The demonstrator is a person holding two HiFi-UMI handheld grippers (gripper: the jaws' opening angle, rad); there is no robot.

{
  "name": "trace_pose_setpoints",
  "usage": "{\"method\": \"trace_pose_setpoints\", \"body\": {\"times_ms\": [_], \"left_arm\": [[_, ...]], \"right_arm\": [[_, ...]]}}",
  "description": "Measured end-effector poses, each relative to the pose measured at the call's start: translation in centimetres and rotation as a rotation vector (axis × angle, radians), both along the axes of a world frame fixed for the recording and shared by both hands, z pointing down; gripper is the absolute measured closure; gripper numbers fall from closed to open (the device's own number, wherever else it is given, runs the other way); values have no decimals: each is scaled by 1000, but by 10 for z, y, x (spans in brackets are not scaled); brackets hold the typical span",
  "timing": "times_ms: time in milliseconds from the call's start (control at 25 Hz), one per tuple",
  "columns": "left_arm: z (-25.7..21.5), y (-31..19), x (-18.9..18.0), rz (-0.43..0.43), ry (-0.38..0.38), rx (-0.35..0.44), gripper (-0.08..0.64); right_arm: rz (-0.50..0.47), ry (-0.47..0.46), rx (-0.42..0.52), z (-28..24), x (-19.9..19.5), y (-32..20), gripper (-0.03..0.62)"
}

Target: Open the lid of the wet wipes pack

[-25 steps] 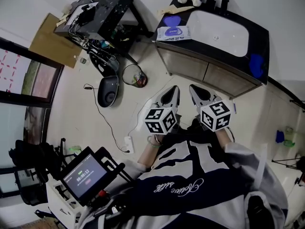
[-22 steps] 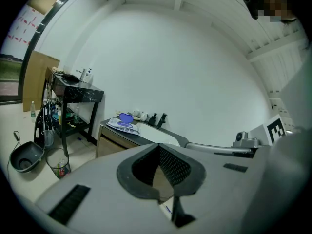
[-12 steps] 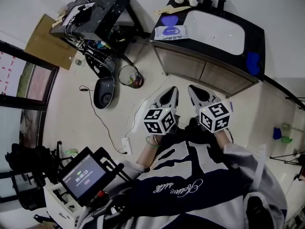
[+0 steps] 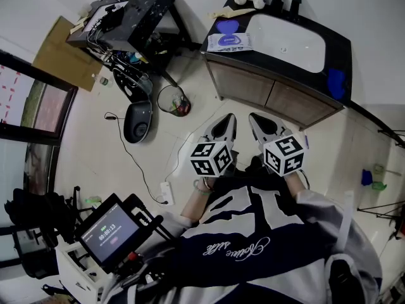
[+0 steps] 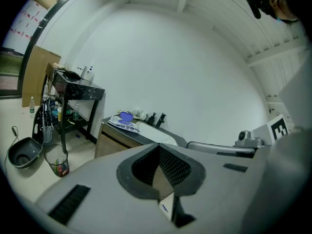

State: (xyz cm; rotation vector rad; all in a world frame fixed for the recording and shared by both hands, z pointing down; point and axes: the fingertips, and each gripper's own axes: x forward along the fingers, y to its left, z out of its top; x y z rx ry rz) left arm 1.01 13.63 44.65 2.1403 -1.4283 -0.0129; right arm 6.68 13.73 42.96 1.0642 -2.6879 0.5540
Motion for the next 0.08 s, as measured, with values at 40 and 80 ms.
{"method": "trace_pose_setpoints", "body": {"times_ms": [40, 80], "left_arm": [[0, 0, 0, 0, 1, 0, 561], [0, 0, -1, -1, 2, 0, 561]], "right_arm": [[-1, 1, 1, 0, -1, 0, 592], [-2, 2, 2, 1, -1, 1, 592]]}}
